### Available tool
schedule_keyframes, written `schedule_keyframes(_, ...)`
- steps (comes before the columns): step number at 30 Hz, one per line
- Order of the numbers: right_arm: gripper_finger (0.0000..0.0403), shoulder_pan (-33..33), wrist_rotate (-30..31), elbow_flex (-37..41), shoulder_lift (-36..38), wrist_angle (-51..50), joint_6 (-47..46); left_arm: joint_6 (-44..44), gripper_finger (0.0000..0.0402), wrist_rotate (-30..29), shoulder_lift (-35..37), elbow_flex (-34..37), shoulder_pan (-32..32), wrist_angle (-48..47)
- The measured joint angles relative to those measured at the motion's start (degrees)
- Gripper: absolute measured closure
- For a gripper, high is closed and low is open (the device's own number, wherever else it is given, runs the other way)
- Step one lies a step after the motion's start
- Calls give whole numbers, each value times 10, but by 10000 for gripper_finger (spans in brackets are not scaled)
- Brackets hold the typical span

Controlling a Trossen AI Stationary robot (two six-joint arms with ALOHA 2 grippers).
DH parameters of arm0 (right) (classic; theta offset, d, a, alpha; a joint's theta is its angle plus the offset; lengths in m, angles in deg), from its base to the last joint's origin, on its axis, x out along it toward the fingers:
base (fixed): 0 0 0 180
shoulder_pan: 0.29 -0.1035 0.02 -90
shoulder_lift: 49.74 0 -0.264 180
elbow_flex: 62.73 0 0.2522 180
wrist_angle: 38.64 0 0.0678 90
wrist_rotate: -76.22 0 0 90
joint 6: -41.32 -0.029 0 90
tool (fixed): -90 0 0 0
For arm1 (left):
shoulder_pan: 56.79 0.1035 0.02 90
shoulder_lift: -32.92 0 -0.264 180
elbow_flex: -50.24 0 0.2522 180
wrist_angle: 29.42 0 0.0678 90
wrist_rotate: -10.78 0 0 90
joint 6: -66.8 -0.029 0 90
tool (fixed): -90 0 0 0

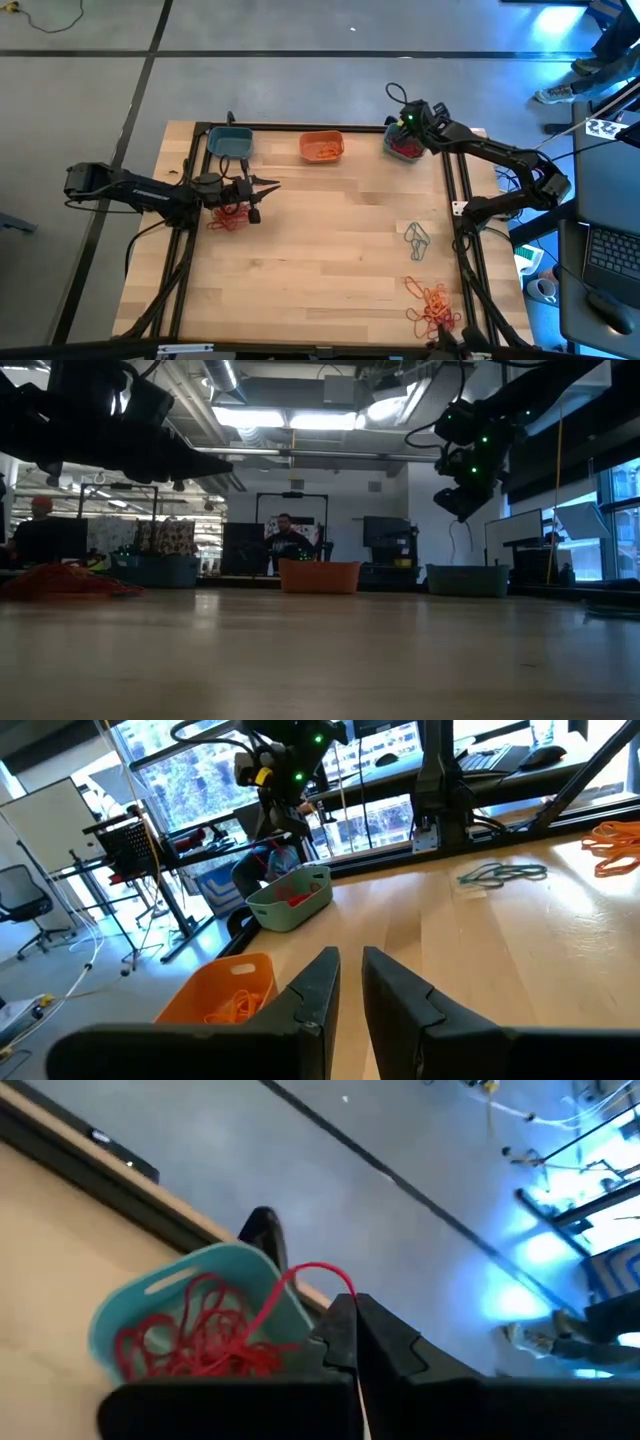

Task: Sort rubber bands into baskets
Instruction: Put the red rubber band into the green bin

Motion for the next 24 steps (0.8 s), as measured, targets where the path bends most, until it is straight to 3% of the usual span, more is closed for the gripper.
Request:
schedule_keyframes(5, 378, 0, -26, 0, -10, -39, -22, 3, 357, 0, 0, 0, 0, 0)
schedule_keyframes(11, 289, 0, -30, 1, -32, -52, -28, 4, 357, 0, 0, 0, 0, 2)
schedule_keyframes(15, 245, 0, -65, 1, -32, -54, -29, 5, 357, 0, 0, 0, 0, 2)
schedule_keyframes(24, 222, -13, -116, 1, -32, -55, -48, 31, 357, 0, 0, 0, 0, -5)
